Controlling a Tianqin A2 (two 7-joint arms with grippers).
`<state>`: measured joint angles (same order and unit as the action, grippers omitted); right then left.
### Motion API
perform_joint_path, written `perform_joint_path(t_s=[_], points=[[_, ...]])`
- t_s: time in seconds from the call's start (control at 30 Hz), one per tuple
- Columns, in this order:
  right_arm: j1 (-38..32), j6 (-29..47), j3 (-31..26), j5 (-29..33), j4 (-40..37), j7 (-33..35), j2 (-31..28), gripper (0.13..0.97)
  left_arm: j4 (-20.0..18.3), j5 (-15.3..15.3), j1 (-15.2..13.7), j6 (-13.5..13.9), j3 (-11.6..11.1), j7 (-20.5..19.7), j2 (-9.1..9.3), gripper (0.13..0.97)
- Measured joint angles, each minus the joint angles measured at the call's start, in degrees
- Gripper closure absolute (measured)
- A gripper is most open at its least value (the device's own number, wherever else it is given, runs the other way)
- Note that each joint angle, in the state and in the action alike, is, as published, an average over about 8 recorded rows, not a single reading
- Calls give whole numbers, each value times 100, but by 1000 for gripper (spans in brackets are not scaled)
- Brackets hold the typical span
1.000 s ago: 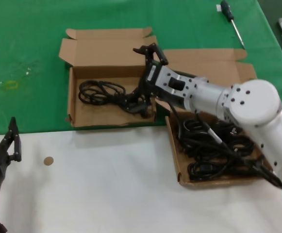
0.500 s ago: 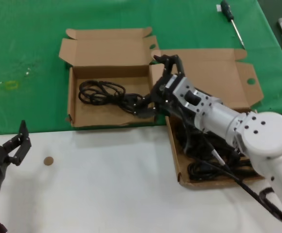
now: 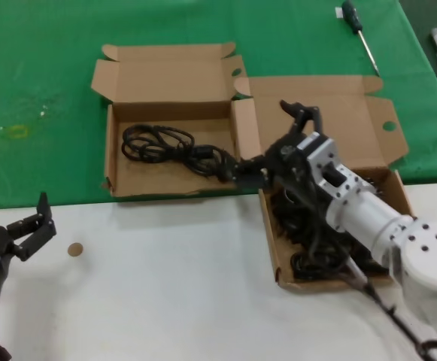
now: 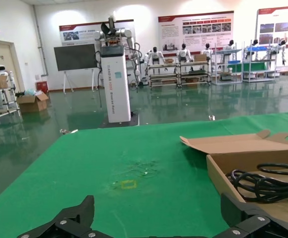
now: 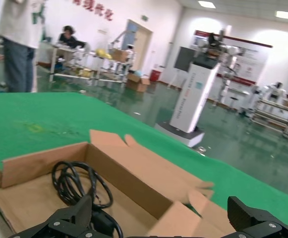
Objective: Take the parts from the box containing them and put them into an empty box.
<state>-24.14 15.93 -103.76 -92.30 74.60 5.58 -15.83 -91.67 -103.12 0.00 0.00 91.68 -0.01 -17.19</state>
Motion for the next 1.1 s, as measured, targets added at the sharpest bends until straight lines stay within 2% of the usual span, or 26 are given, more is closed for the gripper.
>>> perform_joint_path(t_s=[0.33,0.63,1.1], points=[[748,-493,374,-336,528,-173,-42,129,0,0,0,0,0,1,0,167],[1413,-931,708,-633,997,-326,-79,129,0,0,0,0,0,1,0,132],[2213,-1460,1108,-993,1565,-512,-124,129,0,-1,0,0,0,1,0,132]])
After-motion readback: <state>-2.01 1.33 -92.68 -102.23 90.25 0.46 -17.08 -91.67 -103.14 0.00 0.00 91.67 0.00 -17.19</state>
